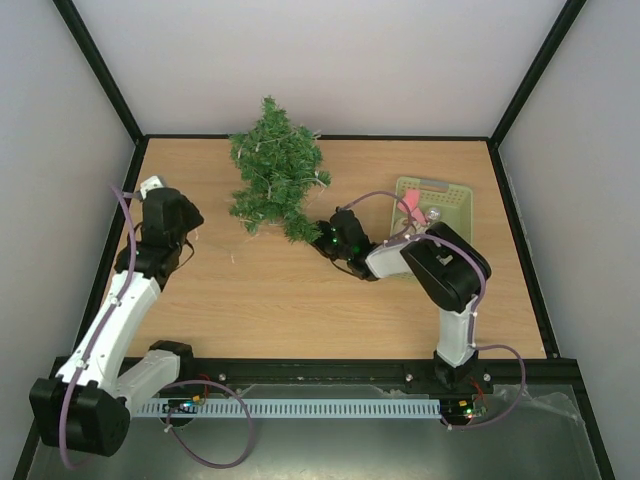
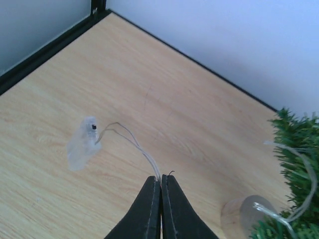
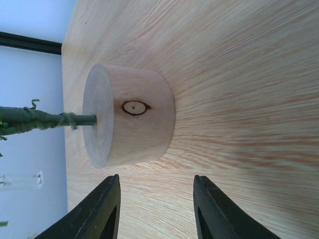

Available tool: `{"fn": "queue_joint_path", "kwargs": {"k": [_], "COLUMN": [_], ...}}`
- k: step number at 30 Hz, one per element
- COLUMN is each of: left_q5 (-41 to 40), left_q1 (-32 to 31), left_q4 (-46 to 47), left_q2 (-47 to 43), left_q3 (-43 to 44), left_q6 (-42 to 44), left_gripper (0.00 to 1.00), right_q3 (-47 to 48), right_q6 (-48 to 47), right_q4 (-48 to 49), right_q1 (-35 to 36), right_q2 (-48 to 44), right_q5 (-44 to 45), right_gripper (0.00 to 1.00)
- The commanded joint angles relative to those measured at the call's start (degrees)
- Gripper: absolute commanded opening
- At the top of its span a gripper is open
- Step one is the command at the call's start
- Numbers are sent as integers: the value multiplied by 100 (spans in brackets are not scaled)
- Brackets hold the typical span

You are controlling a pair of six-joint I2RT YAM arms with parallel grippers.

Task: Decorate the small christmas tree
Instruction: Wrap the decoration item around the Christmas tree.

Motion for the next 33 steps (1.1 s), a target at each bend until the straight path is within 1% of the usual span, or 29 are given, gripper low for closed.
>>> {"fn": "queue_joint_path", "kwargs": {"k": [1,4,8,11,15,20,26,30,33], "left_q5": [127,316,330,375,410,649,1023,1360,1622], "left_q1": [34,34,36,34,34,34,34,34,26], "left_q4": [-125,-139,-184,-235,-405,-586,-690,-636,-558], "left_q2": [-234,-245,-259,-340,-462,-688,-891,-891,-900], "left_q3": [250,338,353,360,382,397,336,232,119], "left_q6": [446,482,547,587,625,671,632,529,409], "left_gripper": [2,2,2,2,2,2,2,2,2], "right_q3": [305,357,539,715,1116,1262,1502,1884,2109], "right_q6": [106,13,-143,-293,-647,-830,-1441,-2054,-2248], "right_q4": [486,626,637,489,-29,-209,-453,-917,-1126], "right_q1": [67,83,92,87,84,17,-196,-321,-451], "right_q2": [270,358,465,558,738,949,1241,1408,1558], "right_q5": [-108,-158,-207,-151,-110,-195,-488,-556,-633], "right_gripper": [39,39,39,40,39,32,26,24,24]}}
